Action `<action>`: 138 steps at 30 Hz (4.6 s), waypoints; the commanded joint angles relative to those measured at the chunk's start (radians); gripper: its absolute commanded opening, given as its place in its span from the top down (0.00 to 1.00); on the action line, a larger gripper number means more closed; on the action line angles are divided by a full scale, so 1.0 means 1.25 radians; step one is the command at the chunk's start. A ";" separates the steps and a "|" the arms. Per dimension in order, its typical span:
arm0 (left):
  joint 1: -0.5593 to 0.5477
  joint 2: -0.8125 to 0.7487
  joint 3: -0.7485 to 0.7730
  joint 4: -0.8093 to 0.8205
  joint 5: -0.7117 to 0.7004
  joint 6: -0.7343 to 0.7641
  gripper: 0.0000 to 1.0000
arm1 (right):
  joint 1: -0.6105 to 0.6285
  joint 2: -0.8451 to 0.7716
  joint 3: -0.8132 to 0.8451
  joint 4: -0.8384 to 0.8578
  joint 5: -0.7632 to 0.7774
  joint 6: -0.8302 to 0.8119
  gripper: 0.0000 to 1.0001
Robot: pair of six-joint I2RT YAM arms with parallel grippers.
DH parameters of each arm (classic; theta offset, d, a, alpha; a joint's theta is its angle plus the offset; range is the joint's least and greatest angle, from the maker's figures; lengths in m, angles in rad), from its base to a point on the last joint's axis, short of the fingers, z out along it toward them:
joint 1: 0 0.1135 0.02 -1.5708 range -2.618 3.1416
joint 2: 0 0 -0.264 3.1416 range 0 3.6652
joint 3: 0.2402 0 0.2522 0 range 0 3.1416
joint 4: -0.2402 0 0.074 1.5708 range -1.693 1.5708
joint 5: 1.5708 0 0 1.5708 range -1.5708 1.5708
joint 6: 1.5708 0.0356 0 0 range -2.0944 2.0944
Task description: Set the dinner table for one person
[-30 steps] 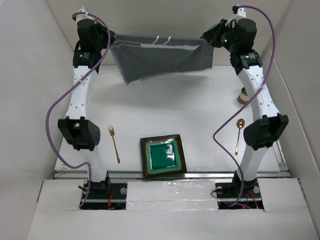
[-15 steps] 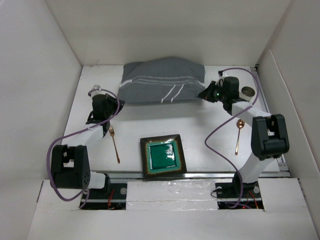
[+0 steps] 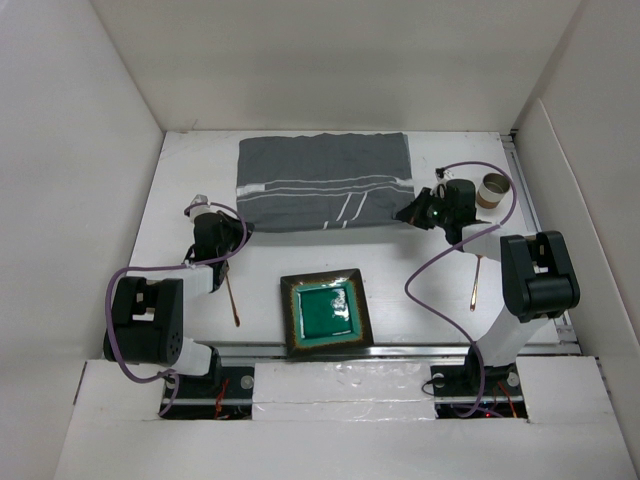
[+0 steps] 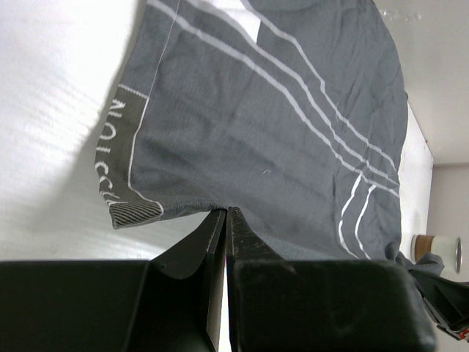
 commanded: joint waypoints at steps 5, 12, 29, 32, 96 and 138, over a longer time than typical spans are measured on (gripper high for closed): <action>0.007 -0.034 -0.041 0.051 -0.032 0.014 1.00 | -0.017 -0.056 -0.096 0.066 0.082 0.012 0.95; 0.007 -0.027 -0.027 0.054 0.015 0.016 1.00 | -0.017 -0.099 -0.146 0.075 0.103 0.034 0.93; 0.007 -0.203 -0.128 0.062 0.031 -0.021 0.56 | -0.010 -0.201 -0.123 -0.005 0.173 0.044 0.52; 0.007 -0.269 -0.107 0.039 0.039 -0.014 0.50 | -0.010 -0.275 -0.116 -0.048 0.185 0.042 0.45; -0.068 -0.635 0.191 -0.586 0.184 0.329 1.00 | 0.092 -0.367 -0.152 -0.128 0.324 0.012 1.00; -0.093 -0.626 0.206 -0.615 0.120 0.343 0.92 | 0.265 -0.284 -0.411 0.066 -0.181 0.029 0.33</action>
